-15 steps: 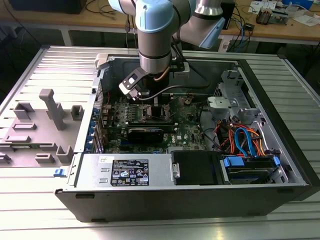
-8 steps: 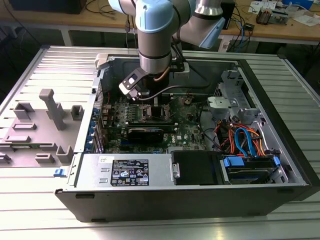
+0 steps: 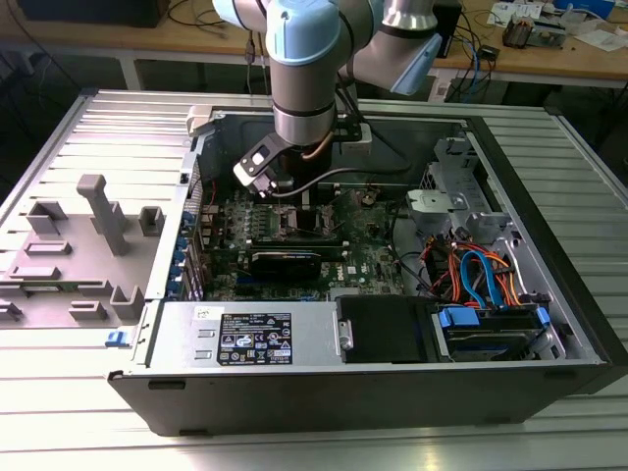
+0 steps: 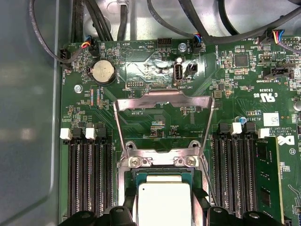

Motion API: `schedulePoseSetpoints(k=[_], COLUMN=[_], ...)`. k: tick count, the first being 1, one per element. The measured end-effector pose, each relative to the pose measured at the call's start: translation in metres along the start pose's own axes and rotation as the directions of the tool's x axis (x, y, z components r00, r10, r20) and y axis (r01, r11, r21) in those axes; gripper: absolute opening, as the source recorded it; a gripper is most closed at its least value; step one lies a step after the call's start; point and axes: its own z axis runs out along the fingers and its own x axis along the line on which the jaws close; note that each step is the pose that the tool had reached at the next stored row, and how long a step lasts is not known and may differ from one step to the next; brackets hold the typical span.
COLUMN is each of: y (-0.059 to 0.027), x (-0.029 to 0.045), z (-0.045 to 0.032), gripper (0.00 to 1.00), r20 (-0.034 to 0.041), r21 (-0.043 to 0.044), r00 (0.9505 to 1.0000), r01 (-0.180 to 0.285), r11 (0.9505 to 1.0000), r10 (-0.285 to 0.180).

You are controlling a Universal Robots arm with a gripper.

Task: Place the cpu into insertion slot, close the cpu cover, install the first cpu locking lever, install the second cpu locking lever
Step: 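Place the cpu into insertion slot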

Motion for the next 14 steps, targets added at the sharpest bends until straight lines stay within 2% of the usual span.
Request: schedulePoseSetpoints(k=[7,8,9,14], y=[0.0,0.0,0.0001,0.0001], x=[0.0,0.0003,0.0002,0.0001], z=[0.0001,0.0006,0.0006,-0.0008], gripper=[0.54,0.55,0.61,0.61], r20=[-0.0001,-0.0018,-0.0012,-0.0008], r21=[-0.0001,-0.0004,-0.0007,-0.0003], r00=[1.0,1.0,1.0,1.0], r01=[0.0,0.0,0.0,0.0], r11=[1.0,1.0,1.0,1.0], r10=[0.0,0.0,0.0,0.0])
